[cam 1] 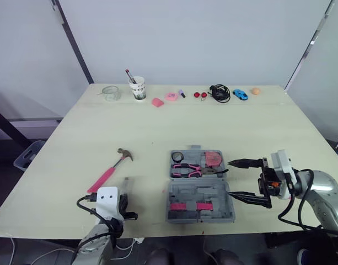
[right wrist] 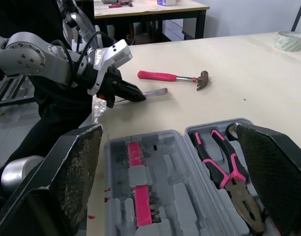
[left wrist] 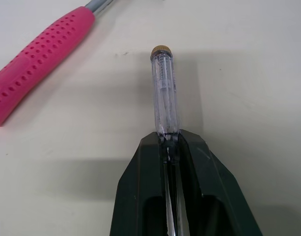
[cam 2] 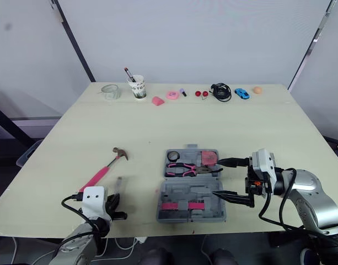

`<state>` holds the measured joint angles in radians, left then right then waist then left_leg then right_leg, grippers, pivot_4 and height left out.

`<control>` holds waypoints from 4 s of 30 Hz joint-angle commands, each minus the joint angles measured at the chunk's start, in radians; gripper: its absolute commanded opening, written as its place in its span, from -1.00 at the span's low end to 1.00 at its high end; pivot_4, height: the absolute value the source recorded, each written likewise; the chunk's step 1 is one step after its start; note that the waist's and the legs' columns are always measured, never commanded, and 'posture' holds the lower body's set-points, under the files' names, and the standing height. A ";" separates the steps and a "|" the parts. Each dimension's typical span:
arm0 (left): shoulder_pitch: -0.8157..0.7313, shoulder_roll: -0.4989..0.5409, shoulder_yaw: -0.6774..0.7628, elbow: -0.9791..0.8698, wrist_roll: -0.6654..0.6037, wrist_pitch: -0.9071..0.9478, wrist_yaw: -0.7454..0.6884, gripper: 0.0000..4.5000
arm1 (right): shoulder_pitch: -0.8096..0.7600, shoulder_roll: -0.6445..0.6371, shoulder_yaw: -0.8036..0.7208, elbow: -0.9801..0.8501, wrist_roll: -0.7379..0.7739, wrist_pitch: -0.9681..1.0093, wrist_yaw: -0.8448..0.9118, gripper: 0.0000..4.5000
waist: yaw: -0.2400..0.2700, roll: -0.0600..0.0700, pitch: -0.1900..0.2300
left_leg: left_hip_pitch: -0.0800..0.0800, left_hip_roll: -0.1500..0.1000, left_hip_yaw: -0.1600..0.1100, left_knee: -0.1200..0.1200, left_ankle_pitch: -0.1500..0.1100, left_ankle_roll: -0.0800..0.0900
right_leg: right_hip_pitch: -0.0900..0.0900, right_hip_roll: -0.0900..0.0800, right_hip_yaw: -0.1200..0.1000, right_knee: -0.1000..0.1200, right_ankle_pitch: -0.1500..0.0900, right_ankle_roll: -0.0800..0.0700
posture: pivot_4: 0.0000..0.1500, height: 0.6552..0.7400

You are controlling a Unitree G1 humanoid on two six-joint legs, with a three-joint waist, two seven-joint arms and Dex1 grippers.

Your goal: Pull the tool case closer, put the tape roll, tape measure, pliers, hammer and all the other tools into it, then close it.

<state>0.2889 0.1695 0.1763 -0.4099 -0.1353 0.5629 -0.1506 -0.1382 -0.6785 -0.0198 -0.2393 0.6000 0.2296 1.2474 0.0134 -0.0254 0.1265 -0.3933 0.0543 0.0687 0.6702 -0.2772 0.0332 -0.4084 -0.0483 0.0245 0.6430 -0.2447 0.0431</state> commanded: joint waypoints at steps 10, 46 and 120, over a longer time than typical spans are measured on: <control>0.001 0.025 -0.013 -0.014 -0.026 -0.011 -0.050 -0.41 | 0.037 -0.008 -0.049 -0.041 0.003 -0.022 -0.023 1.00 | -0.001 0.000 0.000 | 0.000 0.000 0.000 0.000 0.000 0.000 | 0.000 0.000 0.000 0.000 0.000 0.000 | 1.00 1.00; -0.316 0.704 -0.034 0.374 -0.118 -0.405 -0.915 0.99 | 0.031 0.033 -0.013 -0.007 -0.040 -0.067 -0.032 1.00 | 0.001 0.000 0.002 | 0.000 0.000 0.003 0.000 0.000 0.000 | -0.001 0.001 -0.003 0.000 0.000 0.000 | 1.00 1.00; -1.388 0.721 -0.979 1.357 0.842 -2.008 -0.761 -0.97 | 0.025 0.058 0.008 0.014 -0.105 -0.112 -0.056 1.00 | -0.002 -0.001 0.005 | -0.003 0.000 0.006 0.004 0.000 0.000 | -0.001 0.002 -0.003 0.003 0.003 0.004 | 1.00 1.00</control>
<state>-1.1178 0.8591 -0.8342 0.9908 0.7627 -1.4928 -0.8969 -0.1123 -0.6212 -0.0064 -0.1876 0.4889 0.1382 1.1938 0.0112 -0.0267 0.1314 -0.3963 0.0544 0.0745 0.6746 -0.2767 0.0333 -0.4092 -0.0461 0.0217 0.6466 -0.2412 0.0476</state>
